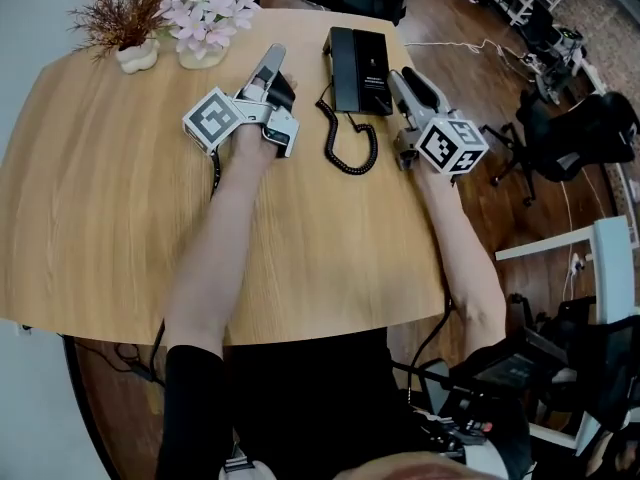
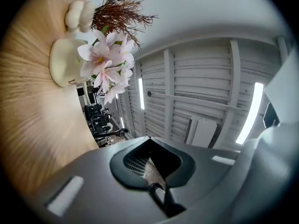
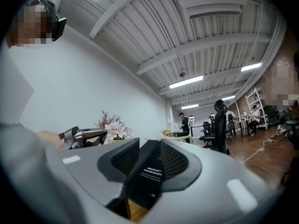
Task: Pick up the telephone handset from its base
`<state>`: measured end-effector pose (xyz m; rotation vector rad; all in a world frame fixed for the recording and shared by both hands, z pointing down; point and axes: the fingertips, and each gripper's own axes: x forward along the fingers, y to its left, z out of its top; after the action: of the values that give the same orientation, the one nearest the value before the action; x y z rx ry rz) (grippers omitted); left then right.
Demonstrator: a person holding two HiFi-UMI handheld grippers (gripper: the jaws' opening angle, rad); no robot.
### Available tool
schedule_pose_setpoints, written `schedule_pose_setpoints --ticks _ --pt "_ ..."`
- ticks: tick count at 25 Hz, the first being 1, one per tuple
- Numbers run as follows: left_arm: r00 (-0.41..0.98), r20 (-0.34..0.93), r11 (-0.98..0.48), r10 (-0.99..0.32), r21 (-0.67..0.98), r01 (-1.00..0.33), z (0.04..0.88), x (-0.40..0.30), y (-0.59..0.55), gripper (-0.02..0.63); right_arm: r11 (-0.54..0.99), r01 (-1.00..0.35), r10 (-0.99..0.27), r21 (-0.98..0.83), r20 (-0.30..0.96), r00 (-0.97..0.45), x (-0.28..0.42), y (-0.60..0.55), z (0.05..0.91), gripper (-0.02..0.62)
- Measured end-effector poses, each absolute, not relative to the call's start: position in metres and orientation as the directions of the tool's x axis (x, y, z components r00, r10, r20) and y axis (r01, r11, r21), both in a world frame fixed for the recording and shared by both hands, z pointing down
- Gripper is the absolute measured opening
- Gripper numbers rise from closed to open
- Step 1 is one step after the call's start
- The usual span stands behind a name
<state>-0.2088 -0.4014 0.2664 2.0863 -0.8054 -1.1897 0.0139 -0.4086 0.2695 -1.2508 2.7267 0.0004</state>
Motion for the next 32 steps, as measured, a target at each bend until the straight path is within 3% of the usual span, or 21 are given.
schedule_pose_setpoints --ticks 8,9,11,14,21,32 --pt "0.43 -0.478 -0.613 -0.766 0.744 -0.264 0.27 -0.205 -0.409 0.0 0.633 -0.756 -0.774 -0.166 -0.168 -0.611 0.04 -0.423 0.27 0.143" --pt "0.456 -0.447 -0.605 -0.77 0.739 -0.297 0.272 -0.201 -0.411 0.0 0.636 -0.752 -0.771 -0.174 -0.173 -0.613 0.041 -0.423 0.27 0.143" --pt "0.555 -0.353 -0.599 -0.754 0.717 -0.358 0.279 -0.188 -0.414 0.081 0.648 -0.742 -0.761 -0.171 -0.178 -0.624 0.038 -0.421 0.27 0.143" --pt "0.671 -0.203 -0.582 -0.713 0.704 -0.406 0.292 -0.17 -0.419 0.13 0.673 -0.723 -0.739 -0.157 -0.179 -0.649 0.032 -0.417 0.27 0.143" --pt "0.749 -0.003 -0.591 -0.663 0.616 -0.521 0.307 -0.133 -0.443 0.124 0.671 -0.705 -0.741 -0.231 -0.205 -0.639 0.041 -0.419 0.267 0.143" --pt "0.755 0.017 -0.599 -0.655 0.598 -0.533 0.312 -0.128 -0.456 0.117 0.709 -0.672 -0.705 -0.213 -0.218 -0.674 0.032 -0.415 0.262 0.143"
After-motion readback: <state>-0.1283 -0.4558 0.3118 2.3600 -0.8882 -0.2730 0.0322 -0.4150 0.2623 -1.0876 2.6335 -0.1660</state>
